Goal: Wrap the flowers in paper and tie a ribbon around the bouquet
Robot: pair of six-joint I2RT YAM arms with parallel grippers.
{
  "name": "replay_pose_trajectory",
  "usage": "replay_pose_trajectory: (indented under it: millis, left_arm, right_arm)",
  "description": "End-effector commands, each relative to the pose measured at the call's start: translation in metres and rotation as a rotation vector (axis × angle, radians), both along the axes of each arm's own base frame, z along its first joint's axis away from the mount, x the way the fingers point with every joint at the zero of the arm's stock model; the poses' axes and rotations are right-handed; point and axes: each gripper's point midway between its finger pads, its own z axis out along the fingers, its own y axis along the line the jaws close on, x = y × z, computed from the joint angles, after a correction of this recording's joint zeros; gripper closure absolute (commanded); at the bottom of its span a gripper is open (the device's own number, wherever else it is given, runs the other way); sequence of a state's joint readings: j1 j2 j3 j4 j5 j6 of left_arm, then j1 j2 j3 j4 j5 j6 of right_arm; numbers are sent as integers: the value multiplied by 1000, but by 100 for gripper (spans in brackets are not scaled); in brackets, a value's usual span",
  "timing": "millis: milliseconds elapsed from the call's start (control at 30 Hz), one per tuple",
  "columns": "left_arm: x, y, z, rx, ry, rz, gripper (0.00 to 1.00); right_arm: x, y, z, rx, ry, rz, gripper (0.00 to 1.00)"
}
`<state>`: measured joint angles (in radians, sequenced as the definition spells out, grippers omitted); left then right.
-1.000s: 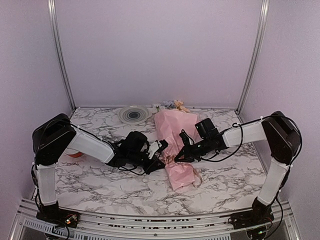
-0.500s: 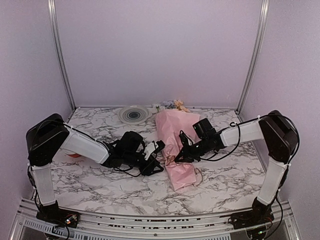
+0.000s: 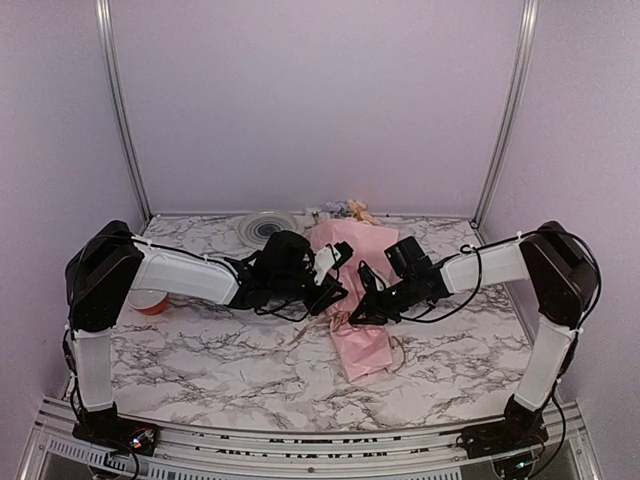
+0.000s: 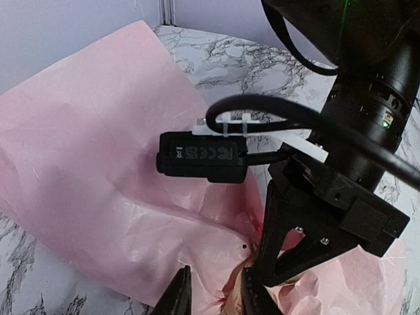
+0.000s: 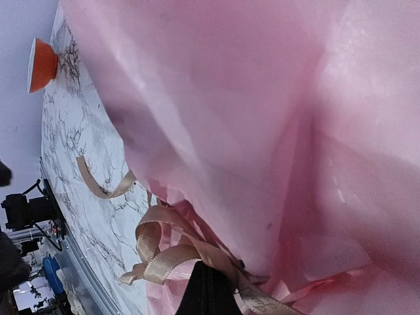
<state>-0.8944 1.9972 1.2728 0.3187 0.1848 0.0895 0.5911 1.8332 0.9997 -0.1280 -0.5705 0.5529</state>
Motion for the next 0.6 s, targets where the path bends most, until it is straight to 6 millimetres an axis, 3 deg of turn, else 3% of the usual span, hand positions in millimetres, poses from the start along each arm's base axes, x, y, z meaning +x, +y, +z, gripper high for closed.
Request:
replay_pose_trajectory:
  millis: [0,100,333,567]
  left_arm:
    - [-4,2,-43,212,-45,22,74]
    - [-4,3,-57,299,-48,33,76]
    - [-14,-1,-68,320,-49,2,76]
    - [-5,5,-77,362,-64,63,77]
  right_arm:
    - [4,1,11,8,-37,-20,100]
    - [4,2,11,12,-37,-22,100]
    - [3,1,8,18,-35,-29,100]
    - [3,3,9,32,-47,-22,100]
